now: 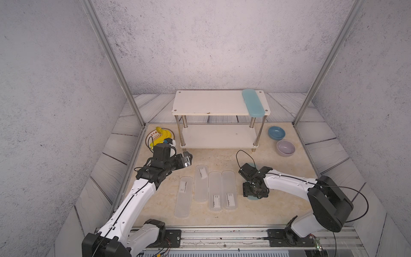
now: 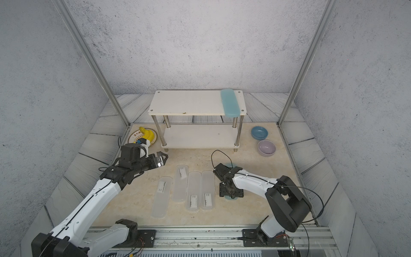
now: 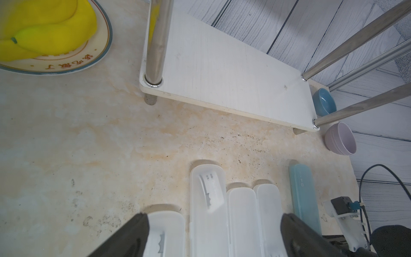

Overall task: Place the pencil cases on the shelf according to color
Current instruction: Pick up the pencil case from the center of the board.

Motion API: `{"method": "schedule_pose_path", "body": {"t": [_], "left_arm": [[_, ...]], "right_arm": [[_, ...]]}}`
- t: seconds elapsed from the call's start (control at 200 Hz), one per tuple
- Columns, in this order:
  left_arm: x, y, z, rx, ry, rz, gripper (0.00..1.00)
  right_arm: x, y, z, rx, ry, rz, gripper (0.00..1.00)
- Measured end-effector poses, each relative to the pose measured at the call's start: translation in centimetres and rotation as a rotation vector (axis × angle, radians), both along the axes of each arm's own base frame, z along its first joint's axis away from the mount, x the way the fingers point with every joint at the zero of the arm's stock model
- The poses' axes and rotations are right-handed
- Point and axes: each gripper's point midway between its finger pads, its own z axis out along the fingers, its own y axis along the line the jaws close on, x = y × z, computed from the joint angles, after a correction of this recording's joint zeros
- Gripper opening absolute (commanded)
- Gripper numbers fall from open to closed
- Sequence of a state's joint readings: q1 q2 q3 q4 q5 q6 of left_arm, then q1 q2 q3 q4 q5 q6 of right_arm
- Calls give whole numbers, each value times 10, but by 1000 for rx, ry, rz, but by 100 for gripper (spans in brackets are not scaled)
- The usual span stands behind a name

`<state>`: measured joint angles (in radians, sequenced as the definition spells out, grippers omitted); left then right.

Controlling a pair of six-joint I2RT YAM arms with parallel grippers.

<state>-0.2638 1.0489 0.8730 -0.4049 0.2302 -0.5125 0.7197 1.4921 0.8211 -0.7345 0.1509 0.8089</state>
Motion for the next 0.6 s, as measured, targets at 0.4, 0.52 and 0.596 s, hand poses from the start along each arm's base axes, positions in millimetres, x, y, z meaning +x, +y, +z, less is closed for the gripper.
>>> {"method": "schedule_pose_path", "body": {"t": [0.4,0.52,0.596], "left_arm": [[-1,2,23,1,-58,1,98],[2,1,37,-2,-91,-3,99],[3,2,45,-4,-108,1,99]], "right_arm": [[1,4,51,89,-124,121,58],[4,12,76,137,-181,180,58],[5,19,94,171,-228,222,58]]}}
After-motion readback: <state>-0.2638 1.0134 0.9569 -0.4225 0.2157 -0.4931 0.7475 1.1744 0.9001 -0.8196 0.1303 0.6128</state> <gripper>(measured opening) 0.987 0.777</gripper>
